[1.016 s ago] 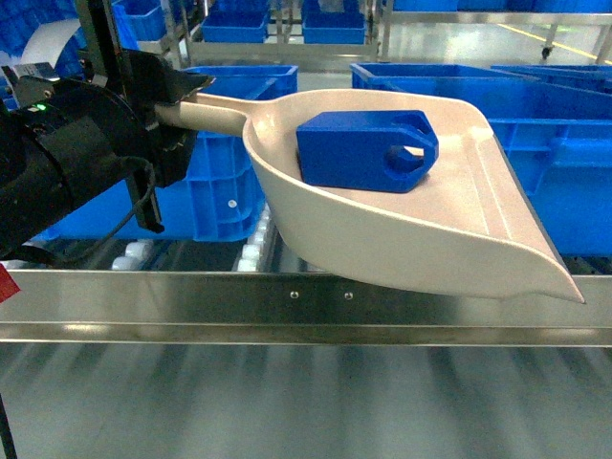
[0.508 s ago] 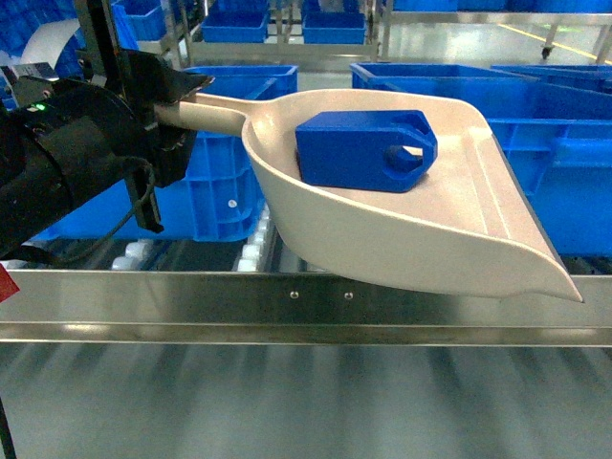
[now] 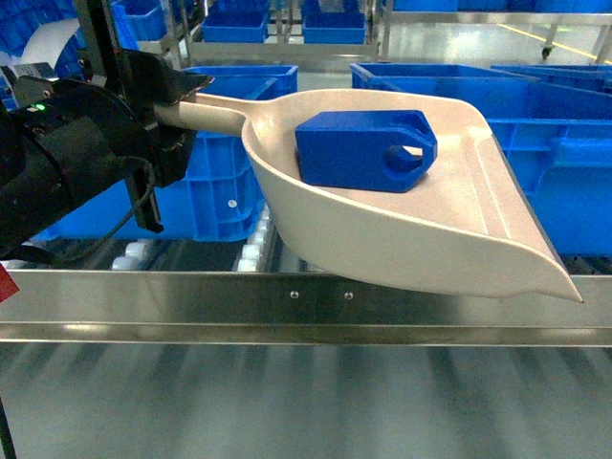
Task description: Place part in tray to right shelf
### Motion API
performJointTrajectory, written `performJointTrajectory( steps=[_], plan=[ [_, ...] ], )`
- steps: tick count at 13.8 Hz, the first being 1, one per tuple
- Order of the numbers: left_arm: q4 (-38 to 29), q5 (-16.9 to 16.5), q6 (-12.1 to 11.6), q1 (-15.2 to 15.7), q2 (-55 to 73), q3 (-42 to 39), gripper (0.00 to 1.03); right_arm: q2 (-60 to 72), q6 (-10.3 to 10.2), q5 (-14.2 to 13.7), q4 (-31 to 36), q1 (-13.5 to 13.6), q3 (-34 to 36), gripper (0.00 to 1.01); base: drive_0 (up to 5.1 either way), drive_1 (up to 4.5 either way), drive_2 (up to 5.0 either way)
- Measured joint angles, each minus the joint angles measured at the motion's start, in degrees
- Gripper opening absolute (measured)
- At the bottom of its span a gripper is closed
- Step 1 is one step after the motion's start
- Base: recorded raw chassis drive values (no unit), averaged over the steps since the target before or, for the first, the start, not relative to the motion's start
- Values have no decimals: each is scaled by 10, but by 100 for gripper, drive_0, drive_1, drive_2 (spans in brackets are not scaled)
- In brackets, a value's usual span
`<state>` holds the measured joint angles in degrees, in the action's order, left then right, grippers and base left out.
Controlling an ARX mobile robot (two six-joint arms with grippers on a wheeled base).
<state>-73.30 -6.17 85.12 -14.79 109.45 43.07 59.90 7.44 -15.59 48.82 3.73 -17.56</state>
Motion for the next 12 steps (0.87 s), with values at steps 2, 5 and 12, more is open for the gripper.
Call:
performJointTrajectory(
  steps=[2, 5, 12],
  plan=[
    [0, 0, 0, 0, 0, 0, 12, 0, 0, 0, 0, 0, 0, 98, 0, 0, 0],
    [0, 0, 0, 0, 0, 0, 12, 0, 0, 0, 0, 0, 0, 98, 0, 0, 0],
    [0, 0, 0, 0, 0, 0, 12, 0, 0, 0, 0, 0, 0, 98, 0, 0, 0]
  ],
)
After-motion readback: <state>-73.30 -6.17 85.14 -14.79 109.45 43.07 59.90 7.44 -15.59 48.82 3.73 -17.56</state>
